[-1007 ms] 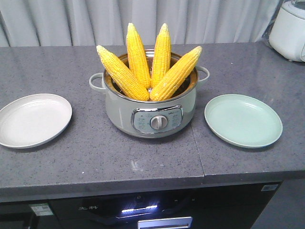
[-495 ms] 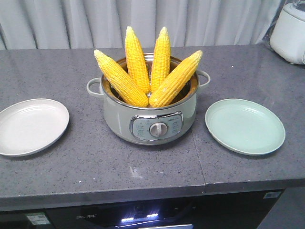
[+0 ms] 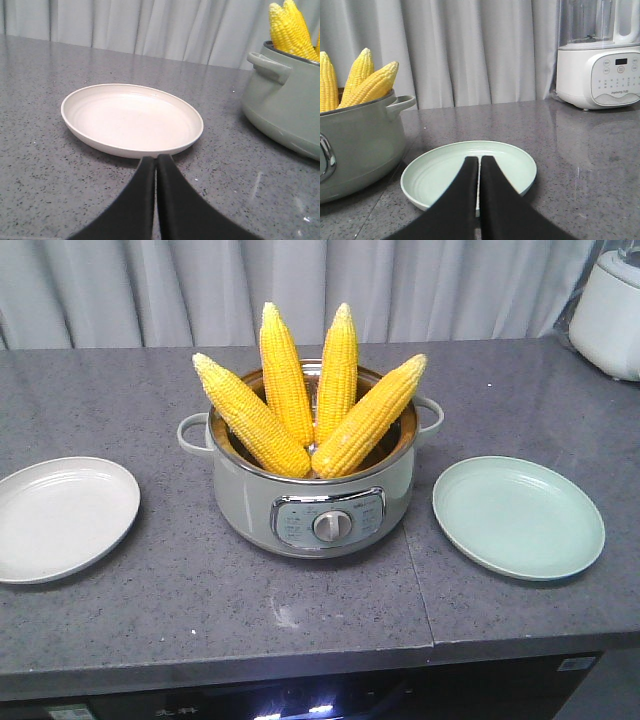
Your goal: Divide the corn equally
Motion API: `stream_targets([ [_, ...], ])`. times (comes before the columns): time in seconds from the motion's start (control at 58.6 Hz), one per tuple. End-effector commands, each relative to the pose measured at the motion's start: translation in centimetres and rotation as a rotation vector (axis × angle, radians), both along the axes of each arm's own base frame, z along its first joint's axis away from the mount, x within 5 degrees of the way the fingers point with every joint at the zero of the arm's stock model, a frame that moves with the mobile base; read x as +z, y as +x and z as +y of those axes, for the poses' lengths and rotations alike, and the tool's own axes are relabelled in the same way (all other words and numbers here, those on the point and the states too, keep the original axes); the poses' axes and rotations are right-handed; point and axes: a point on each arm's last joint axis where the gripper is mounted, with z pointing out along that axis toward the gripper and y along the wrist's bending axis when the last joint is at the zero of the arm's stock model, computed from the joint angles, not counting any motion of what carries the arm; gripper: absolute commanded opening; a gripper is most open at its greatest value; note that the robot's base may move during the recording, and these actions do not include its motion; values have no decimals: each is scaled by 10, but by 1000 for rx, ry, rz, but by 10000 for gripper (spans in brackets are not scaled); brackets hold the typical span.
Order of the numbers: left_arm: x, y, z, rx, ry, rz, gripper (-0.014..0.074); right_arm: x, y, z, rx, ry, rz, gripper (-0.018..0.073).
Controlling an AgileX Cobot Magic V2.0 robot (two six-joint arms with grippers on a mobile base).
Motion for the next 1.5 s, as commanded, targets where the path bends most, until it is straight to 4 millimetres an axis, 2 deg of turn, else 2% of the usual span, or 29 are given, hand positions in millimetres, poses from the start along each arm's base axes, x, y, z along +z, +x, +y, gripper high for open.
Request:
stream_targets([
  [0.0,15,-1,1,11,-8,-107,-6,1,0,1,4,-13,-61,-5],
  [1.484,15,-1,1,11,-8,-107,-6,1,0,1,4,-13,-61,-5],
])
